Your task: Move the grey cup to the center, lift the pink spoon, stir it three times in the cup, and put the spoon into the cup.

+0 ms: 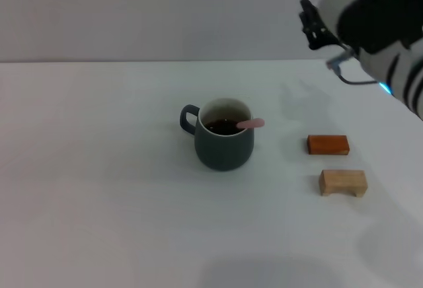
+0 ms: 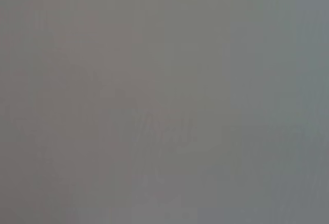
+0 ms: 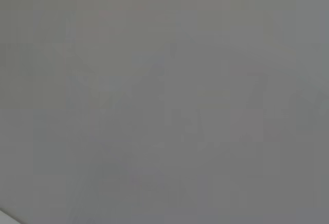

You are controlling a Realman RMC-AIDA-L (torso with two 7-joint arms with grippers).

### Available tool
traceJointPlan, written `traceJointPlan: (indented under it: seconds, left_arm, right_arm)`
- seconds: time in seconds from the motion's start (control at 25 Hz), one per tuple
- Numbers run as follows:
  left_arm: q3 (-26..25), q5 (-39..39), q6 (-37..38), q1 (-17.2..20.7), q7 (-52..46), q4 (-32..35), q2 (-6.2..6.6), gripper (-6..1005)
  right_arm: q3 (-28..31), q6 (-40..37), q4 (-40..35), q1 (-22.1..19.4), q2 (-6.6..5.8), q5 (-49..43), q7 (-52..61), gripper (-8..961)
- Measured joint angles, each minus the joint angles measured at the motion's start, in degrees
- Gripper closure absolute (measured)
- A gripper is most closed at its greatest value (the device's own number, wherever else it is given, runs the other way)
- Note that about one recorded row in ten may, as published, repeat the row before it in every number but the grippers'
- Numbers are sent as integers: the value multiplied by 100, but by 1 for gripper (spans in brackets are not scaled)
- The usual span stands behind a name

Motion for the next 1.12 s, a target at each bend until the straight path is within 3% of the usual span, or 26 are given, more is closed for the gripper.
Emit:
traceJointPlan:
  seconds: [0.24,0.32,0.4,0.52,0.68,0.72,0.8,0.84,0.92,1.12]
  left_arm:
    - [34,-1,-22,-27,12,-2,-5,985]
    - [56,-1,-17,-39,16,2,-32,985]
    - [64,-1,-5,-45,21,18,-45,985]
    - [71,39,9,-59,78,58,-73,985]
    - [50,81,38,-69,146,79,-120,985]
    - [27,84,40,-78,173,106,-149,985]
    - [23,85,31,-79,177,145,-161,985]
    - [23,85,31,-79,177,145,-161,985]
    - [23,85,21,-79,178,173,-166,985]
    - [21,86,10,-90,317,221,-213,985]
  right_arm:
    - [146,867,-105,-666,1,-8,9,647]
    - [341,1727,-303,-1131,11,34,93,647]
    - [396,1993,-377,-1258,14,43,119,647]
    - [689,3207,-821,-1667,16,194,154,647]
    - [947,4092,-1309,-1784,18,462,157,647]
    - [1146,4950,-1792,-1836,18,725,157,647]
    - [1322,5878,-2286,-1864,18,1006,155,647]
    - [1322,5878,-2286,-1864,18,1006,155,647]
    - [1534,6904,-2872,-1837,10,1218,149,647]
    - [1628,7026,-2994,-1856,-6,1191,136,647]
